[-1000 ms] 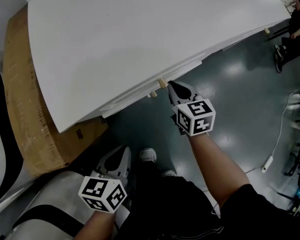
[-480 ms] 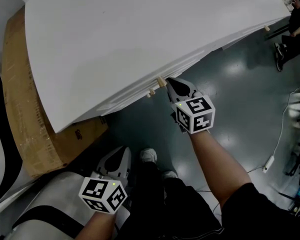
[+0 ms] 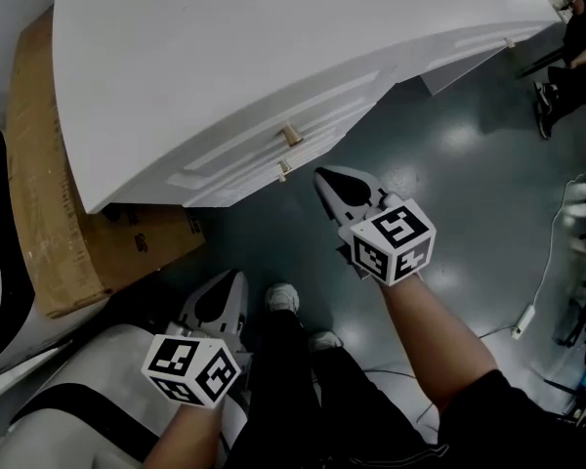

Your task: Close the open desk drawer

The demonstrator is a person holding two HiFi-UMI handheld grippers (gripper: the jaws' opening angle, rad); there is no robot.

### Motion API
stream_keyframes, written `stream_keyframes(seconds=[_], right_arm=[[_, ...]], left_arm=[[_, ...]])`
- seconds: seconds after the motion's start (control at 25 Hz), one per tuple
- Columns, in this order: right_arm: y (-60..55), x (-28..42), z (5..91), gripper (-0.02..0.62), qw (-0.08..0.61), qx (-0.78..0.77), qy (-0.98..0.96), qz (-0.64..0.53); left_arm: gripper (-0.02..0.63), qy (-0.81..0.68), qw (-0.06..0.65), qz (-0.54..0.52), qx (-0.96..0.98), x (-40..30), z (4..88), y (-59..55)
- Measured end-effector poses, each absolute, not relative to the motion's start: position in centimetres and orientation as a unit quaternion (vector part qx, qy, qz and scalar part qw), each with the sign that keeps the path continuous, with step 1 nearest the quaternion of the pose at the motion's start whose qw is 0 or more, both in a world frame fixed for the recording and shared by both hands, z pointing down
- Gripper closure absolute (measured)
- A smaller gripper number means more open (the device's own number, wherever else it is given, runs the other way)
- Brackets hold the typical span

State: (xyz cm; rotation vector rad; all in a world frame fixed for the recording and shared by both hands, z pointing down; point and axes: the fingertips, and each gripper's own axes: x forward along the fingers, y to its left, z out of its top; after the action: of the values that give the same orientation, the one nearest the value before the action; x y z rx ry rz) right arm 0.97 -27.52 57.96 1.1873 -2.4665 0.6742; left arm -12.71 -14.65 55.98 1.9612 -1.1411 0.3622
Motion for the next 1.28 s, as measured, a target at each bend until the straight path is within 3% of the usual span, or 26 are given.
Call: stream_keyframes(seconds=[0.44, 1.0, 1.28], right_arm=[[-14.5, 2.2, 41.4, 0.589, 0.111, 0.310, -0.914, 0.239], [0.6, 4.7, 13.3, 0.589, 0.026, 0.264, -0.949, 0.171], [4.5, 6.1, 4.8, 0.589, -0.013, 0.260, -0.960, 0.105]], left_arm=[[0.601, -0.440, 0.374, 0.088, 0.811, -7.9, 44.0, -9.8], [0.601, -0.391, 0.224, 0.014, 0.892, -1.6, 13.1, 0.8], [0.601, -0.390, 0.143, 0.021, 0.909, -0.4, 6.0, 4.6]])
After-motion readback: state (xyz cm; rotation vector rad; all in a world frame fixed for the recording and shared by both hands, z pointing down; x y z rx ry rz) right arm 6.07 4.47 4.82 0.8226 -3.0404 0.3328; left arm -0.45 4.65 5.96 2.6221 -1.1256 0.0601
